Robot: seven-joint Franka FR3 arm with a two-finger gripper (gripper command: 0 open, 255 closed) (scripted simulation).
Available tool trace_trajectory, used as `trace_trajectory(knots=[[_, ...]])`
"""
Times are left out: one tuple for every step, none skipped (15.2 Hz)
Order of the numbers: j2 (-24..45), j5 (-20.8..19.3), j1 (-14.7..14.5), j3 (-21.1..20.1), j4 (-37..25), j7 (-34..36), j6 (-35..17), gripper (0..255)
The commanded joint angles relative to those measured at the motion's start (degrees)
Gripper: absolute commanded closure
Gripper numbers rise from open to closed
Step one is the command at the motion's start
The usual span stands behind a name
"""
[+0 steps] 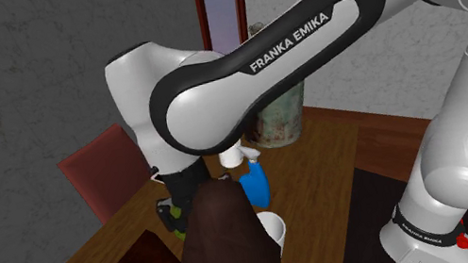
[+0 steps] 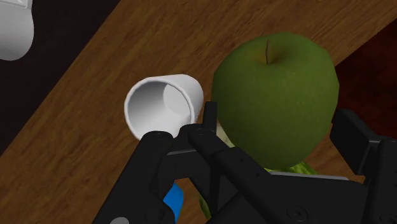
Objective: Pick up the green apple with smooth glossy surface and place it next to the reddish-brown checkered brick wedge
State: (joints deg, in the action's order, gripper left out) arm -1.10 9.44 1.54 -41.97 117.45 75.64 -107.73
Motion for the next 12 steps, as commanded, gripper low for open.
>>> trace_trajectory(knots=[[0.6,-0.3,-0.1,-0.1,1.0,0.1,-1.5,255],[1.0,-0.5,-0.1,-0.2,1.5,0.2,-2.3,255],[1.3,-0.7,-0.2,-0.2,2.0,0.3,-3.1,255],[1.7,-0.9,-0.2,-0.2,2.4,0.4,-3.8,255],[2.1,-1.2,-0.3,-0.3,2.9,0.5,-4.6,255],[2.5,-1.4,-0.3,-0.3,3.3,0.6,-5.4,255],[3.0,-1.6,-0.4,-0.3,3.8,0.7,-6.2,255],[3.4,-1.9,-0.4,-0.4,4.2,0.9,-6.9,255],[3.9,-2.2,-0.5,-0.4,4.6,1.0,-7.7,255],[4.3,-2.5,-0.5,-0.4,5.0,1.1,-8.5,255],[4.8,-2.8,-0.6,-0.4,5.3,1.3,-9.2,255],[5.3,-3.1,-0.7,-0.4,5.7,1.5,-10.0,255]])
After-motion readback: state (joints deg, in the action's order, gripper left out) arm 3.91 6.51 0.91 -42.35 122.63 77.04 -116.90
